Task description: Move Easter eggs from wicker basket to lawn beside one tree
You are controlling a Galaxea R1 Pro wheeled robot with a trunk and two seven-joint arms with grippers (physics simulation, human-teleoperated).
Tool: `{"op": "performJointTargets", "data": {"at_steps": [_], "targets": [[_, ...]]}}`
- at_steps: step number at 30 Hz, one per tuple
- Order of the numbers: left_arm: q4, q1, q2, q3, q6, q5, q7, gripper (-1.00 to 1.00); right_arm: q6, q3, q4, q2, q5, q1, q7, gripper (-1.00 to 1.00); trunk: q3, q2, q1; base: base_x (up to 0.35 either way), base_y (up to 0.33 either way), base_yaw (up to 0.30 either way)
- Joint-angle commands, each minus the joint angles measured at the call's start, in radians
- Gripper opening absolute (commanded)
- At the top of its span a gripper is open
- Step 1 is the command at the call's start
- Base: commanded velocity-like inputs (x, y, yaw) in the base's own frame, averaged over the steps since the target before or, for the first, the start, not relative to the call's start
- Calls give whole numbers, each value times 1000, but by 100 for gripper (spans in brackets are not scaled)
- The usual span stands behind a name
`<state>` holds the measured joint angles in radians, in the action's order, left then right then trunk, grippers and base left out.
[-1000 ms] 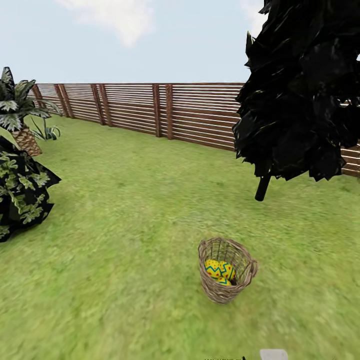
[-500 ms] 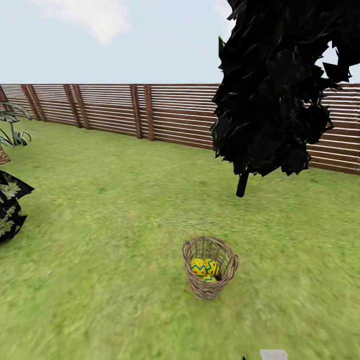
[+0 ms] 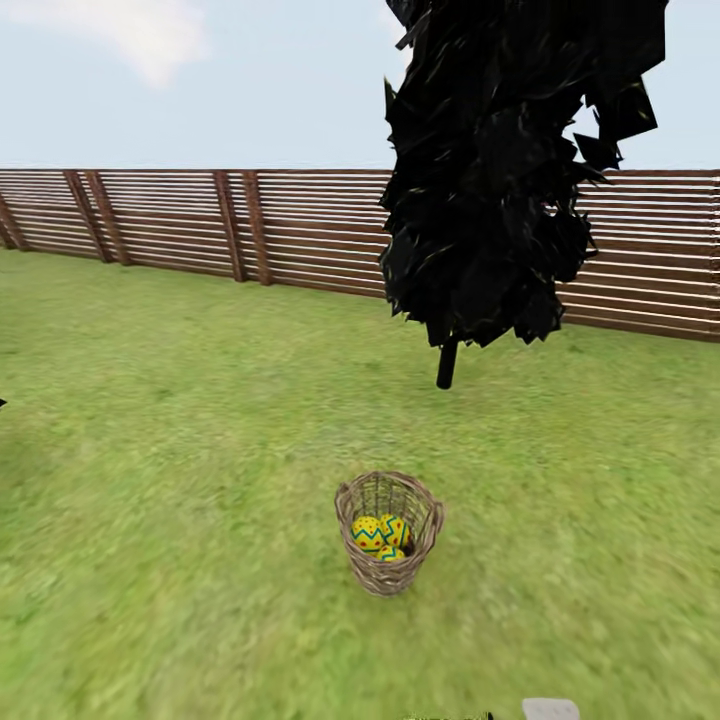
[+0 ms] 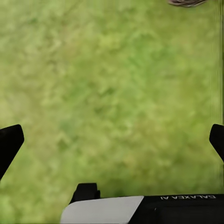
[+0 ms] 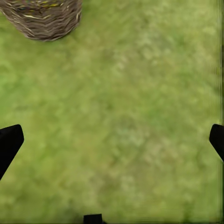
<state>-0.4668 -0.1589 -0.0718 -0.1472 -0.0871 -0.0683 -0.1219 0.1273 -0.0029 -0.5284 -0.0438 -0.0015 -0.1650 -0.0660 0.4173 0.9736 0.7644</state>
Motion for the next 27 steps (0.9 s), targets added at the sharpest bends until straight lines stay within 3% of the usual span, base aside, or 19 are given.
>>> {"op": "performJointTargets", "data": {"at_steps": [1, 17, 27], "targets": [[1, -1, 1, -8, -3, -7, -8, 100, 3, 0, 0, 0, 0, -1, -2, 100, -2, -7, -4, 0, 0, -252], [0, -1, 1, -9, -3, -7, -7, 100, 3, 1, 1, 3, 3, -1, -6, 100, -52, -119, -65, 0, 0, -252], [2, -1, -1, -16, -3, -7, -7, 100, 5, 3, 1, 5, 9, -1, -5, 100, -52, -119, -65, 0, 0, -102]]}}
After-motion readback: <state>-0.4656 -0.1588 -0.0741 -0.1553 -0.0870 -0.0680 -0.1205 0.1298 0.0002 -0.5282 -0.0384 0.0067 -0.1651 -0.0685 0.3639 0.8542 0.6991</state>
